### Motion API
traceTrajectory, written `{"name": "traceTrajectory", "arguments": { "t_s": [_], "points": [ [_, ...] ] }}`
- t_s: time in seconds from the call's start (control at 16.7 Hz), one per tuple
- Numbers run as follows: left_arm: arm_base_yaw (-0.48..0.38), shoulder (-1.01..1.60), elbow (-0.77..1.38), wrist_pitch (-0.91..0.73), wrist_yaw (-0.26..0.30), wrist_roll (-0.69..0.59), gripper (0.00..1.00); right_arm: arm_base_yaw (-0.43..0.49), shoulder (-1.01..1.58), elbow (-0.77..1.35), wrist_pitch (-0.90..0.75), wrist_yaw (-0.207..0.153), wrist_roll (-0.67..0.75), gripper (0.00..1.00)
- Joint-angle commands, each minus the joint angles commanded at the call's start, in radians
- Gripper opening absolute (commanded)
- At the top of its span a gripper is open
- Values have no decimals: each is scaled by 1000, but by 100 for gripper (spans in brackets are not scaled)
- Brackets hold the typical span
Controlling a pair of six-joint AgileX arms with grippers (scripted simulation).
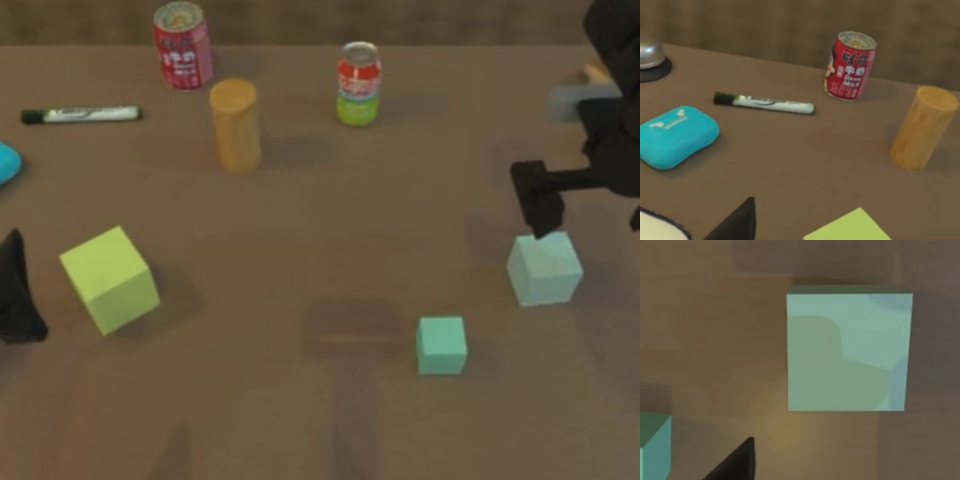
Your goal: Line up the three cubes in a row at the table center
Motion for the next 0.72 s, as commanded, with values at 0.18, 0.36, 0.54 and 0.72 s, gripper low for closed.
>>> {"name": "traceTrajectory", "arguments": {
  "t_s": [0.18, 0.36, 0.54, 0.72],
  "points": [
    [61, -181, -164, 122, 9, 111, 100, 21, 146, 126, -80, 1, 11, 100],
    [94, -286, -256, 194, 15, 178, 100, 32, 220, 198, -123, 2, 17, 100],
    [98, -303, -271, 206, 16, 190, 100, 34, 230, 209, -129, 2, 18, 100],
    [98, -303, -271, 206, 16, 190, 100, 30, 234, 212, -130, 2, 18, 100]
  ]
}}
